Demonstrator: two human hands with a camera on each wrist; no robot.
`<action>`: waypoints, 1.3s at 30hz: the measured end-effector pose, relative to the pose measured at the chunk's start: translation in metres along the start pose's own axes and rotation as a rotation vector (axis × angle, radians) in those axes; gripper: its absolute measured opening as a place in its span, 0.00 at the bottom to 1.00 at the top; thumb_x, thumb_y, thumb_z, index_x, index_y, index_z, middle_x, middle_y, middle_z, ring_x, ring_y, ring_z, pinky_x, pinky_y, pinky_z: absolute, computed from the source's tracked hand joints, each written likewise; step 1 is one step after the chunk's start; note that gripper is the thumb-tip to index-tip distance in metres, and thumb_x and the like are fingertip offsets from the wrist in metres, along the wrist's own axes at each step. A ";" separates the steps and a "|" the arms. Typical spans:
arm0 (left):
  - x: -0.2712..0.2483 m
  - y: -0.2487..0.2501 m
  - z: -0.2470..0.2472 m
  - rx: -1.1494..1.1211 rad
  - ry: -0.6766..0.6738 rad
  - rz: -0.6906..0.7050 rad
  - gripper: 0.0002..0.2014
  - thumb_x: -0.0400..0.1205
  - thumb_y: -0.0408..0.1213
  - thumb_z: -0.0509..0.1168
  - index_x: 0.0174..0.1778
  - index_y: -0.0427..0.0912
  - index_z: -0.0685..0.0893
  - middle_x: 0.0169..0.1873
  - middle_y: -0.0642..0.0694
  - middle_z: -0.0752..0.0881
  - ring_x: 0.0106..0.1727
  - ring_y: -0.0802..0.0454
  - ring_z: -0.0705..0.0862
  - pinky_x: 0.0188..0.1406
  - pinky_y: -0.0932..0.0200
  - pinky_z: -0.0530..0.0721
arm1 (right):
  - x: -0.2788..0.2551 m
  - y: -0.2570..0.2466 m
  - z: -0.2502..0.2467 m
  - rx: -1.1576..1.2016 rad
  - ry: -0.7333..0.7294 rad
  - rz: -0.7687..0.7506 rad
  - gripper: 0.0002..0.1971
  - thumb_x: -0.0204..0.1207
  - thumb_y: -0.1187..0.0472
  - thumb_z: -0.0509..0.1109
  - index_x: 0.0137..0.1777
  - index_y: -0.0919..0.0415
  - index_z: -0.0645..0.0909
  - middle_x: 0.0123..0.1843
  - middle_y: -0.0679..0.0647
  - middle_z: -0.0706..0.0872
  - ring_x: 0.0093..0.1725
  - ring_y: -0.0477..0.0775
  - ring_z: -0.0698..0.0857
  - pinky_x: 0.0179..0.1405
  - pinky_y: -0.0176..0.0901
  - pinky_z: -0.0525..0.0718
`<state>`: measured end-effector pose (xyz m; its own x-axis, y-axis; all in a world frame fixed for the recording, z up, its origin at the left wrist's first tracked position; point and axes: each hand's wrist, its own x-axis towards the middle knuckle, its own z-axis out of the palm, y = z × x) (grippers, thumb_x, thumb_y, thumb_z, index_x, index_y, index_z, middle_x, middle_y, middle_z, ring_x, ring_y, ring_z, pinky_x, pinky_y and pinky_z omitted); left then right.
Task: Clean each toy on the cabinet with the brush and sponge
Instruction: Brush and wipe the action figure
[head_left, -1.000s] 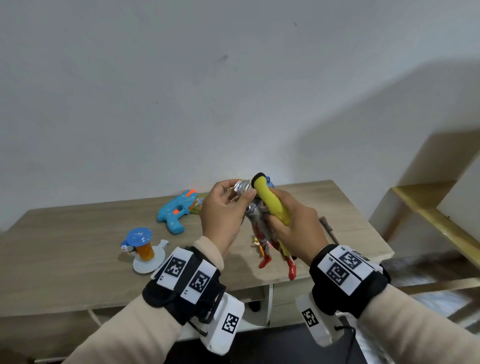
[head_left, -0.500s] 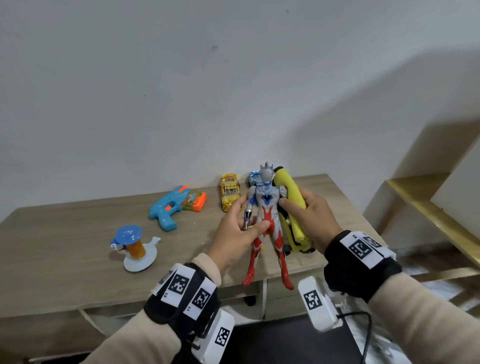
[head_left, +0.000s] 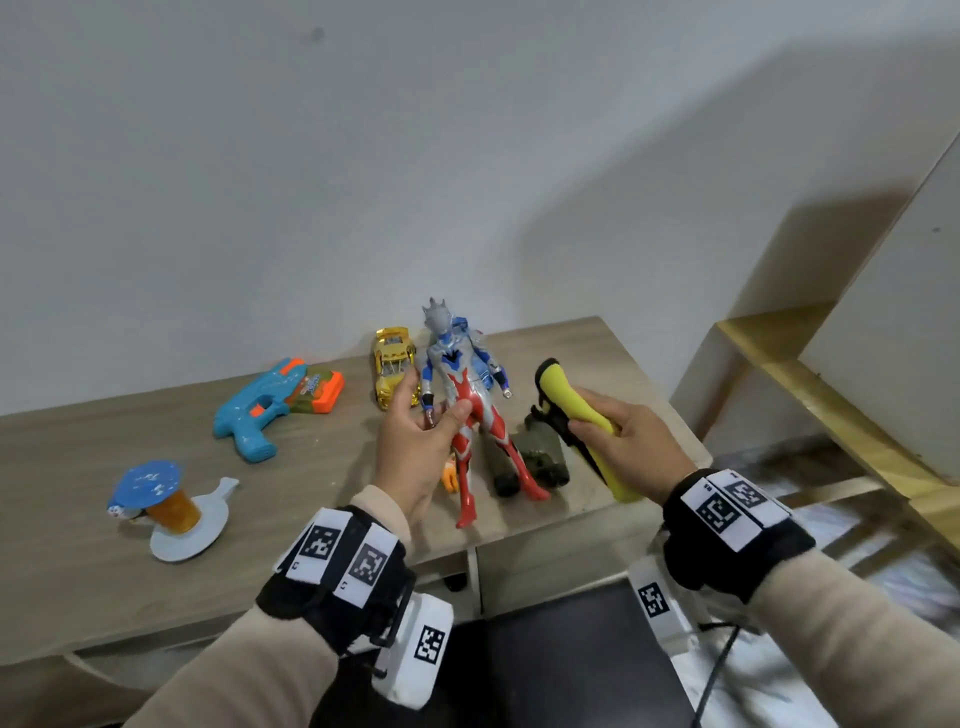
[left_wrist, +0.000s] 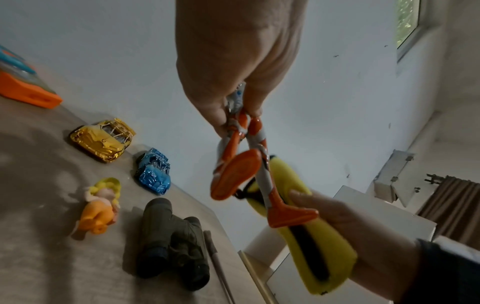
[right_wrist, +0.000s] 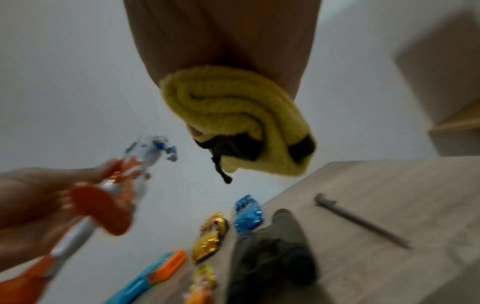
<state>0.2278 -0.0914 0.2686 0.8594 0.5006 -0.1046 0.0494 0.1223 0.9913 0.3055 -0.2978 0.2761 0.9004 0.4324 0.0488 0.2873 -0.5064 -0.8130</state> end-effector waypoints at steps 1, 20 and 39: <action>0.001 -0.002 0.004 0.000 -0.002 -0.013 0.52 0.56 0.59 0.80 0.77 0.61 0.65 0.70 0.47 0.80 0.68 0.47 0.81 0.65 0.38 0.81 | 0.004 0.012 -0.008 -0.049 0.054 0.046 0.21 0.77 0.57 0.67 0.68 0.37 0.74 0.63 0.46 0.84 0.62 0.48 0.81 0.53 0.29 0.69; 0.016 -0.059 0.048 0.011 0.010 -0.104 0.35 0.80 0.27 0.66 0.81 0.51 0.61 0.47 0.51 0.92 0.52 0.48 0.88 0.57 0.47 0.85 | 0.087 0.182 -0.014 -0.690 -0.043 0.165 0.30 0.73 0.48 0.70 0.74 0.55 0.68 0.68 0.70 0.73 0.63 0.72 0.73 0.64 0.57 0.69; 0.017 -0.067 0.026 0.028 0.051 -0.118 0.43 0.74 0.37 0.71 0.83 0.46 0.56 0.69 0.39 0.81 0.63 0.44 0.85 0.66 0.38 0.80 | 0.088 0.135 0.031 -0.391 0.078 0.082 0.13 0.76 0.65 0.65 0.60 0.65 0.83 0.47 0.72 0.83 0.48 0.71 0.82 0.45 0.53 0.77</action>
<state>0.2526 -0.1130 0.2027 0.8200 0.5269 -0.2235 0.1630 0.1592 0.9737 0.4138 -0.3047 0.1525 0.9432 0.3287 0.0487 0.3025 -0.7890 -0.5348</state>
